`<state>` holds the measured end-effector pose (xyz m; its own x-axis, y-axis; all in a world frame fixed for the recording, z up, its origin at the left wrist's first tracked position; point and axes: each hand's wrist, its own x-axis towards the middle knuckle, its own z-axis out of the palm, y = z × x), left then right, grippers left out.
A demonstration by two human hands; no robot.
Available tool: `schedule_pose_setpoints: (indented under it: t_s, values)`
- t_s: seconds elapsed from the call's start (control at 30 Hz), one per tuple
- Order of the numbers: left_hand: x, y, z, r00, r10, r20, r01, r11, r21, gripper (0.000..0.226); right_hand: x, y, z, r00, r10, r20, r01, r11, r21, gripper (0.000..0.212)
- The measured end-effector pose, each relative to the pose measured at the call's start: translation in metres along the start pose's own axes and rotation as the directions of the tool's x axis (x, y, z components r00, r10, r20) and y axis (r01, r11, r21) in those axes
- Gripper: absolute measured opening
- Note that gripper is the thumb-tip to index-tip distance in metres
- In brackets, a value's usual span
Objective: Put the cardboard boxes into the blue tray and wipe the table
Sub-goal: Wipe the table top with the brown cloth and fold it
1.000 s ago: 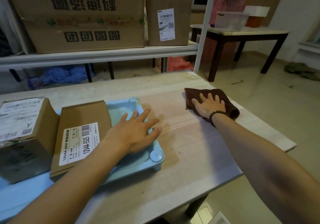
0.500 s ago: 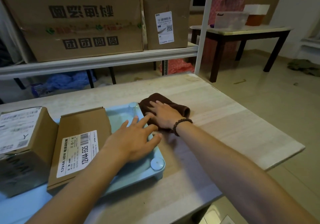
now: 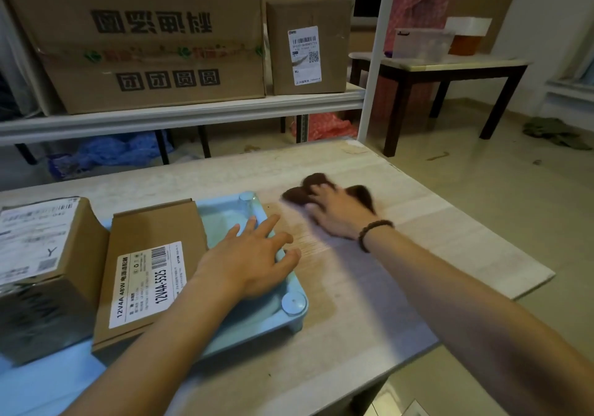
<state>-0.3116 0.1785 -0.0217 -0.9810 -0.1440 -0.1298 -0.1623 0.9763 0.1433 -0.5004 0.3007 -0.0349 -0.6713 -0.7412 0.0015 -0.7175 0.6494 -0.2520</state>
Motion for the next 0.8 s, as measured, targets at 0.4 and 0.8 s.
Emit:
schedule_pose_setpoints:
  t_s: [0.4, 0.8]
  values:
    - [-0.001, 0.004, -0.001, 1.000, -0.006, -0.008, 0.006, 1.000, -0.006, 0.055, -0.001, 0.002, -0.035, 0.881, 0.355, -0.315, -0.027, 0.700, 0.713, 0.035]
    - [-0.001, 0.004, 0.002, 1.000, -0.001, -0.024, 0.001, 1.000, 0.003, 0.057, 0.000, 0.007, -0.035, 0.956, 0.066, -0.285, 0.022, 0.955, 0.294, 0.046]
